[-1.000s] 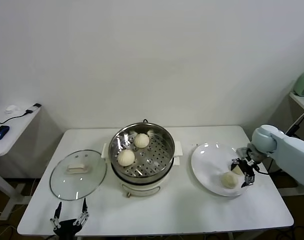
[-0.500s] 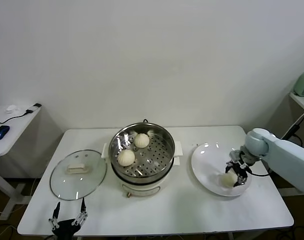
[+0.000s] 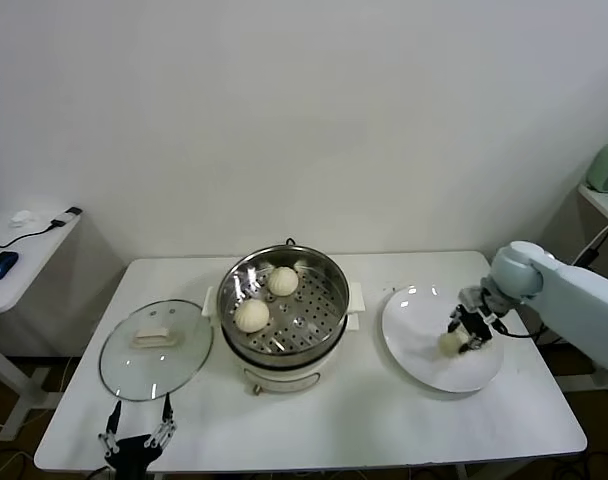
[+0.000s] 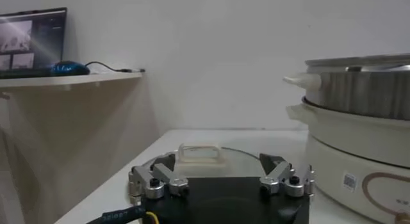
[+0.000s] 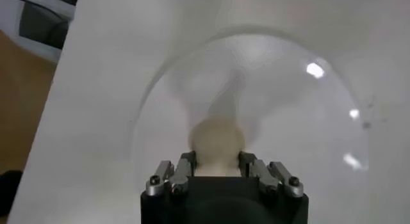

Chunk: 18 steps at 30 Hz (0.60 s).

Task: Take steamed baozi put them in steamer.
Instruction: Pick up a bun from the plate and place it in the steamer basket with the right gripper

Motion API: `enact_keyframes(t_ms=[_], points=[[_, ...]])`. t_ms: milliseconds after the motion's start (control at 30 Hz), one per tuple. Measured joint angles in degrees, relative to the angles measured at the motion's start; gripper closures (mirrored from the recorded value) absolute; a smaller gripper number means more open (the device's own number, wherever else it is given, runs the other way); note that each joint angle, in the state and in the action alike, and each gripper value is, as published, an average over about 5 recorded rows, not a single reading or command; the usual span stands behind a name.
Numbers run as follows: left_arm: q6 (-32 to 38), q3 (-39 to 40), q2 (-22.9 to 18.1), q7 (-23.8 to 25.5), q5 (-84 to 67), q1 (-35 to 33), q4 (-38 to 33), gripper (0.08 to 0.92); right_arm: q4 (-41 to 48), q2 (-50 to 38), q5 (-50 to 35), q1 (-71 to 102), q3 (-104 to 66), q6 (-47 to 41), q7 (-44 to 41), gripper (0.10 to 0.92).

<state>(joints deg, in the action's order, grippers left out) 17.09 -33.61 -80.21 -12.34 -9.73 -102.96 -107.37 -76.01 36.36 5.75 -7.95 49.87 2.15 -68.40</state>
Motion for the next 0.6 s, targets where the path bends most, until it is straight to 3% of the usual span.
enact_keyframes(t_ms=[600], points=[[-0.4,1.0,-0.4,0.3,0.2,0.6,-0.4,0.177,-11.5,15.3,-0.7,-22.7,10.1,18.5,0.4,0.508]])
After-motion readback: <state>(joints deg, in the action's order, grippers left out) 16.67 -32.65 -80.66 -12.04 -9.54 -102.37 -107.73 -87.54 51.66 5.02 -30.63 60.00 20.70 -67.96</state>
